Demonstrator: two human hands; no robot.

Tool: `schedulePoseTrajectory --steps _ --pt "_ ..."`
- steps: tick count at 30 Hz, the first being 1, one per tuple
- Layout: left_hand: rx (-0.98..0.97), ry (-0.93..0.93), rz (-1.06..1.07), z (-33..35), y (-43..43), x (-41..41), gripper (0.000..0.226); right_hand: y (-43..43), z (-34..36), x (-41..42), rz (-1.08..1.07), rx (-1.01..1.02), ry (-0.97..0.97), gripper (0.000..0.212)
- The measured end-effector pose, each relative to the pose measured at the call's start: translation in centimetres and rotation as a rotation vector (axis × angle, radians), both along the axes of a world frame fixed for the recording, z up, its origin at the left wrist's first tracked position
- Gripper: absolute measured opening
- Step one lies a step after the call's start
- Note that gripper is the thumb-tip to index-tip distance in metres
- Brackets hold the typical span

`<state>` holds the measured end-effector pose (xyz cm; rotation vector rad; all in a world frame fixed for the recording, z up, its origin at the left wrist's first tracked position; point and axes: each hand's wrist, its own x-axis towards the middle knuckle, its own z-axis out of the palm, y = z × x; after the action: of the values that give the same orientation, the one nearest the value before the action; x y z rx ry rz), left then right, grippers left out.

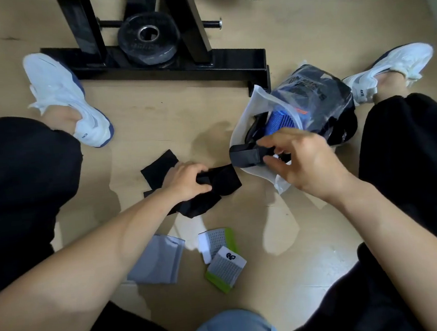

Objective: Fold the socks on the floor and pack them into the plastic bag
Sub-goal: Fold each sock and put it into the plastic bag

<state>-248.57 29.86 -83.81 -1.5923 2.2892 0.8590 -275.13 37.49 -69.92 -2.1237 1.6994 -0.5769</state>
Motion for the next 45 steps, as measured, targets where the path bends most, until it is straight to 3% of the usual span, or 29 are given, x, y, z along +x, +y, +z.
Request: schedulePoseTrajectory --steps 4,7,13,21,29,31,36,40,45 --pt "-0.047 -0.033 -0.145 -0.7 1.0 -0.4 0.018 0.5 -1.9 1.4 0.111 0.220 -0.081 0.028" --pt "-0.040 0.068 -0.157 0.0 1.1 -0.8 0.015 0.8 -3.7 2.4 0.087 0.345 -0.142 0.029" --pt "0.275 0.414 -0.031 6.0 1.2 -1.2 0.006 0.8 -6.0 4.0 0.099 0.499 -0.220 0.044" --pt "0.433 0.740 0.392 14.2 2.0 0.6 0.007 1.0 -6.6 4.4 0.066 0.610 -0.671 0.006" --pt "0.408 0.977 0.767 17.3 1.1 1.9 0.009 1.1 -5.9 5.4 -0.013 0.598 -0.899 0.021" --pt "0.432 1.054 0.846 17.4 0.7 1.5 0.007 1.3 -6.1 5.6 -0.050 0.609 -0.904 0.027" --pt "0.375 1.157 0.928 17.8 -0.5 0.4 0.003 1.7 -6.2 5.3 -0.122 0.624 -0.885 0.018" --pt "0.219 1.081 1.065 17.5 -2.0 1.9 0.007 1.8 -5.8 4.1 -0.125 0.669 -0.894 0.012" --pt "0.126 1.039 1.251 15.9 -4.0 4.8 0.022 1.4 -5.6 2.8 -0.120 0.660 -0.727 0.012"
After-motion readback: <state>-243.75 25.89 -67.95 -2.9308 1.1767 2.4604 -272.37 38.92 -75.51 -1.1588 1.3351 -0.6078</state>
